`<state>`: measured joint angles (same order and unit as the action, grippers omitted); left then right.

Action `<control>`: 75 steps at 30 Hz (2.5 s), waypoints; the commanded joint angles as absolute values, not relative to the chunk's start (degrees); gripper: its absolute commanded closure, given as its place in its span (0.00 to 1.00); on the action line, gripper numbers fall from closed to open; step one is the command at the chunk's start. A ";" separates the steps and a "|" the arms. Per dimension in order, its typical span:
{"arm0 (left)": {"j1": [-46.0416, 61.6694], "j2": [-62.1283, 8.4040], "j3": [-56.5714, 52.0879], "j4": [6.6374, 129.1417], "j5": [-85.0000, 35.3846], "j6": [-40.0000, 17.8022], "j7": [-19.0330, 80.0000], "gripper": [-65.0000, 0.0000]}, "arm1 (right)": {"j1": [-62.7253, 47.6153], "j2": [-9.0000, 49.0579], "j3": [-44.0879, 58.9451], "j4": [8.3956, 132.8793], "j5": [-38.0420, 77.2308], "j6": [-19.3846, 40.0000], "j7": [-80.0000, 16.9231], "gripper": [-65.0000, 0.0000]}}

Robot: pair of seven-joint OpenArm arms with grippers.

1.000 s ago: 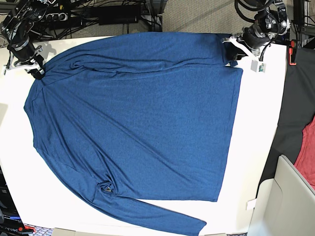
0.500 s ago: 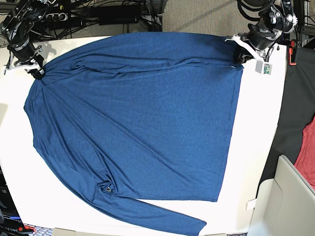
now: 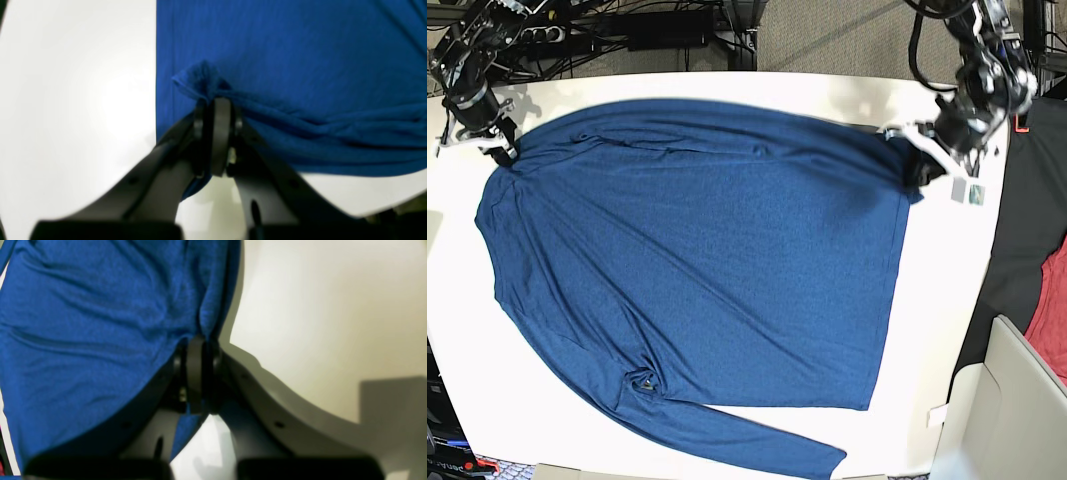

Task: Fold the T-shirt properly
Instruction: 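Lift the shoulders and drag the shirt toward the hem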

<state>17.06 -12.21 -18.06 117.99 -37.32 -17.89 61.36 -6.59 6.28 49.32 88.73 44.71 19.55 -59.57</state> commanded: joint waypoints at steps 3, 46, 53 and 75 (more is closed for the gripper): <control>12.79 -12.79 -18.24 118.81 -37.93 -17.98 62.90 1.00 | -4.53 6.29 49.63 89.45 45.32 19.82 -59.12 0.98; 14.29 -13.23 -18.77 102.37 -37.93 -17.89 62.37 0.51 | -2.77 3.82 49.89 89.63 48.22 19.91 -59.03 0.98; 14.02 -12.18 -18.33 102.20 -37.93 -17.89 61.76 0.51 | -2.77 3.82 49.89 89.63 48.22 19.91 -59.03 0.98; 14.29 -10.42 -14.99 99.91 -37.85 -17.89 60.35 0.99 | -2.68 4.35 49.98 89.71 48.22 19.91 -59.03 0.98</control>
<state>14.20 -9.76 -14.46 99.00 -38.22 -18.04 60.29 -3.16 3.49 49.71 88.60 46.92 19.51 -59.81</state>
